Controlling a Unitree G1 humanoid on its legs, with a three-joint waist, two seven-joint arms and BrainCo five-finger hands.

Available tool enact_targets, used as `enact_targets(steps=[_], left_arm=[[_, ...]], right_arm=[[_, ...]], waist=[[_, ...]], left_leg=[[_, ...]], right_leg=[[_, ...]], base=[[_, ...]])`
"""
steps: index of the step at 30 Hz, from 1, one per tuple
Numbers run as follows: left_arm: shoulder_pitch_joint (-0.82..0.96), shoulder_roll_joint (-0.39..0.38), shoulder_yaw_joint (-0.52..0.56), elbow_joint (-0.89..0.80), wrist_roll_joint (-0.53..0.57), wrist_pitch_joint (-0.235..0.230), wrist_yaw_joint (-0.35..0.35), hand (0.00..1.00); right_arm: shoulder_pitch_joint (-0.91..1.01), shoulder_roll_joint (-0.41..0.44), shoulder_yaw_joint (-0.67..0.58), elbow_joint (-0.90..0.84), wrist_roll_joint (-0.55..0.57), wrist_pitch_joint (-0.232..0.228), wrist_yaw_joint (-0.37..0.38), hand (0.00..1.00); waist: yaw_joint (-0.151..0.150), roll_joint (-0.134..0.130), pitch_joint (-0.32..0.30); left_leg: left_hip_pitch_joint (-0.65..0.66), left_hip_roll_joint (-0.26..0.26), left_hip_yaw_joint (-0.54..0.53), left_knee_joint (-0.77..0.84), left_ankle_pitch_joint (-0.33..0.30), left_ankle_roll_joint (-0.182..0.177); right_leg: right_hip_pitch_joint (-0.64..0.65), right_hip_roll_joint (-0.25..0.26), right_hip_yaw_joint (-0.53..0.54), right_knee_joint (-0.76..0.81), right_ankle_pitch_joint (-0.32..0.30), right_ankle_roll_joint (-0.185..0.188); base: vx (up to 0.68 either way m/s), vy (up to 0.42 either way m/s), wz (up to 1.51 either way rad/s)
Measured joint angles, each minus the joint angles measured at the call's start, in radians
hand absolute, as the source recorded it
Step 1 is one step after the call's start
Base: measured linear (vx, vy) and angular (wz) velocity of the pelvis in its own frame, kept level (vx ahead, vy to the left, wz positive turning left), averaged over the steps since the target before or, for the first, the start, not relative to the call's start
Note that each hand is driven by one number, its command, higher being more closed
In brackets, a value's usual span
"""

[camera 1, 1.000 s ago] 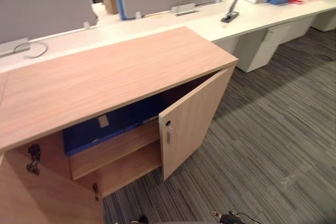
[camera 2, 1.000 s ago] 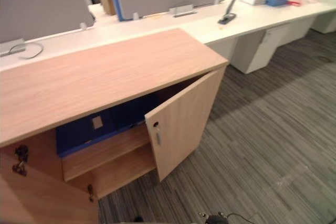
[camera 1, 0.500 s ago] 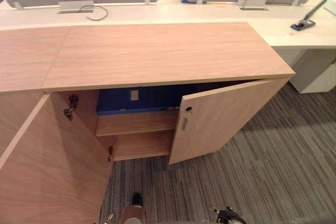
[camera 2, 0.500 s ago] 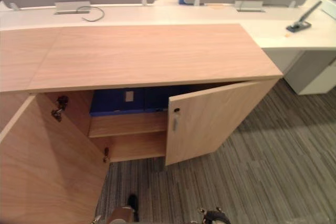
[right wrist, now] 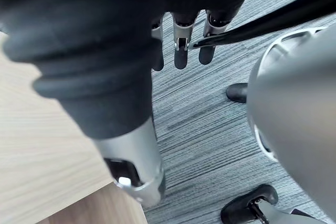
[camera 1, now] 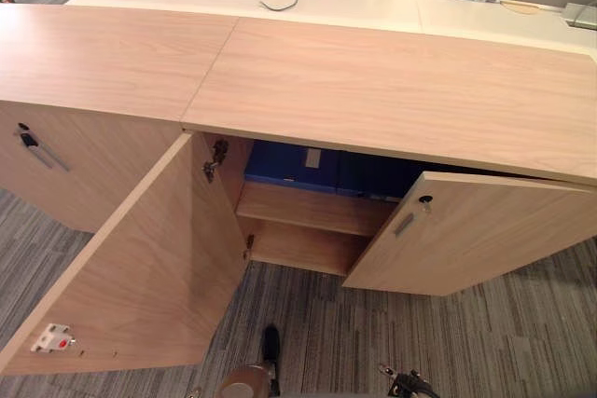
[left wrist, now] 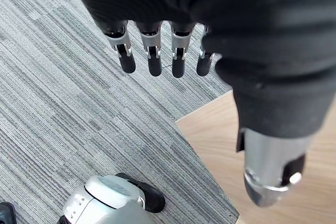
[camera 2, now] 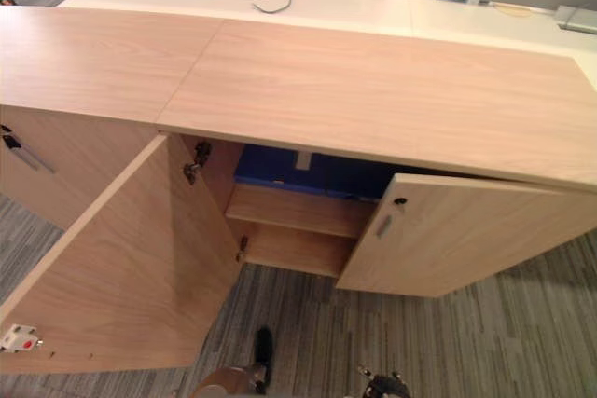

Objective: Walk over to the cabinet, pick up the folder, carry it to the office cabinet, place the folder inside the office cabinet, then close the office cabinet door

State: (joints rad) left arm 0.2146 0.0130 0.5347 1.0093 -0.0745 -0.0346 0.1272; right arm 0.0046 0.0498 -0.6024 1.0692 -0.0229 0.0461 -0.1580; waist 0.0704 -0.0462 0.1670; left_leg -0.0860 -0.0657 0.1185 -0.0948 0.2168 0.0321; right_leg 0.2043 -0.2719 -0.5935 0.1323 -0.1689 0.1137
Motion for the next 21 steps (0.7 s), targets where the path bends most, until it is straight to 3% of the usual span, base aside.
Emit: enact_targets(steps=[2, 5, 6, 7, 8, 10, 12, 15, 16, 17, 21], left_arm=[[0.0, 0.003, -0.003, 0.001, 0.001, 0.0, 0.0, 0.0], [0.001, 0.012, -0.009, 0.001, 0.014, 0.001, -0.001, 0.0], [0.003, 0.008, -0.026, 0.003, 0.023, 0.002, 0.001, 0.0], [0.003, 0.019, -0.071, -0.003, 0.032, -0.002, 0.002, 0.0], [0.0, 0.025, -0.086, -0.005, 0.036, -0.002, 0.002, 0.0], [-0.007, 0.044, -0.084, -0.009, 0.037, -0.003, 0.002, 0.0], [-0.005, 0.04, -0.064, -0.015, 0.037, -0.004, 0.003, 0.0], [0.012, 0.028, -0.039, -0.02, 0.035, -0.004, 0.003, 0.0], [0.013, 0.03, -0.039, -0.02, 0.034, -0.004, 0.003, 0.0], [0.013, 0.03, -0.036, -0.016, 0.03, -0.003, 0.004, 0.0], [0.024, 0.014, -0.013, 0.014, 0.011, -0.002, 0.004, 0.0]], right_arm=[[-0.013, -0.004, 0.011, 0.0, -0.002, 0.0, 0.0, 0.0], [0.007, -0.01, 0.016, -0.002, -0.02, 0.003, 0.002, 0.0], [0.03, -0.023, 0.05, -0.015, -0.038, 0.004, 0.002, 0.0], [0.047, -0.026, 0.078, -0.042, -0.032, 0.004, 0.007, 0.0], [0.057, -0.025, 0.098, -0.057, -0.041, 0.004, 0.009, 0.0], [0.063, -0.009, 0.137, -0.075, -0.042, 0.003, 0.016, 0.0], [0.063, 0.01, 0.161, -0.071, -0.042, 0.001, 0.021, 0.0], [0.057, 0.017, 0.168, -0.034, -0.055, 0.001, 0.038, 0.0], [0.056, 0.017, 0.168, -0.027, -0.059, 0.001, 0.039, 0.0], [0.055, 0.008, 0.167, -0.009, -0.059, 0.001, 0.041, 0.0], [0.052, -0.026, 0.168, 0.016, -0.053, 0.0, 0.04, 0.0]], waist=[[0.001, -0.001, 0.001], [-0.01, -0.019, -0.001], [-0.029, 0.005, -0.002], [-0.037, 0.018, -0.005], [-0.037, 0.02, -0.006], [-0.024, -0.017, -0.028], [-0.02, -0.032, -0.039], [-0.018, -0.037, -0.065], [-0.018, -0.04, -0.067], [-0.02, -0.045, -0.079], [-0.019, -0.015, -0.097]], left_leg=[[0.0, -0.014, -0.015, 0.0, -0.006, 0.006], [0.006, -0.067, -0.038, 0.001, -0.07, 0.041], [0.019, -0.068, -0.099, 0.002, -0.074, 0.057], [0.034, -0.055, -0.139, 0.008, -0.07, 0.058], [0.038, -0.047, -0.148, 0.015, -0.066, 0.053], [0.04, -0.041, -0.179, 0.024, -0.06, 0.042], [0.057, -0.031, -0.208, 0.008, -0.059, 0.029], [0.06, -0.028, -0.226, 0.004, -0.069, -0.002], [0.057, -0.03, -0.23, 0.004, -0.071, -0.011], [0.051, -0.031, -0.234, 0.003, -0.076, -0.02], [0.052, 0.024, -0.235, 0.002, -0.076, -0.057]], right_leg=[[0.009, -0.008, -0.014, -0.002, -0.005, -0.007], [0.032, -0.061, -0.06, 0.061, -0.029, -0.04], [-0.002, -0.083, 0.007, 0.213, -0.017, -0.085], [-0.07, -0.079, 0.156, 0.361, 0.001, -0.131], [-0.091, -0.071, 0.228, 0.396, -0.016, -0.119], [-0.134, -0.03, 0.374, 0.389, -0.062, -0.038], [-0.134, -0.023, 0.372, 0.301, -0.086, 0.003], [-0.153, 0.007, 0.368, 0.149, -0.076, -0.004], [-0.155, 0.02, 0.368, 0.117, -0.044, -0.008], [-0.151, 0.027, 0.354, 0.091, -0.02, 0.018], [-0.133, 0.083, 0.345, 0.044, -0.013, 0.002]], base=[[0.02, 0.019, 0.23], [0.07, 0.064, 0.58], [0.16, 0.141, 1.25], [0.16, 0.131, 1.2], [0.12, 0.07, 1.01], [0.09, -0.015, 0.71], [0.07, -0.097, 0.51], [0.04, -0.222, 0.19], [0.04, -0.339, 0.11], [0.03, -0.282, 0.1], [0.05, -0.247, -0.03]])
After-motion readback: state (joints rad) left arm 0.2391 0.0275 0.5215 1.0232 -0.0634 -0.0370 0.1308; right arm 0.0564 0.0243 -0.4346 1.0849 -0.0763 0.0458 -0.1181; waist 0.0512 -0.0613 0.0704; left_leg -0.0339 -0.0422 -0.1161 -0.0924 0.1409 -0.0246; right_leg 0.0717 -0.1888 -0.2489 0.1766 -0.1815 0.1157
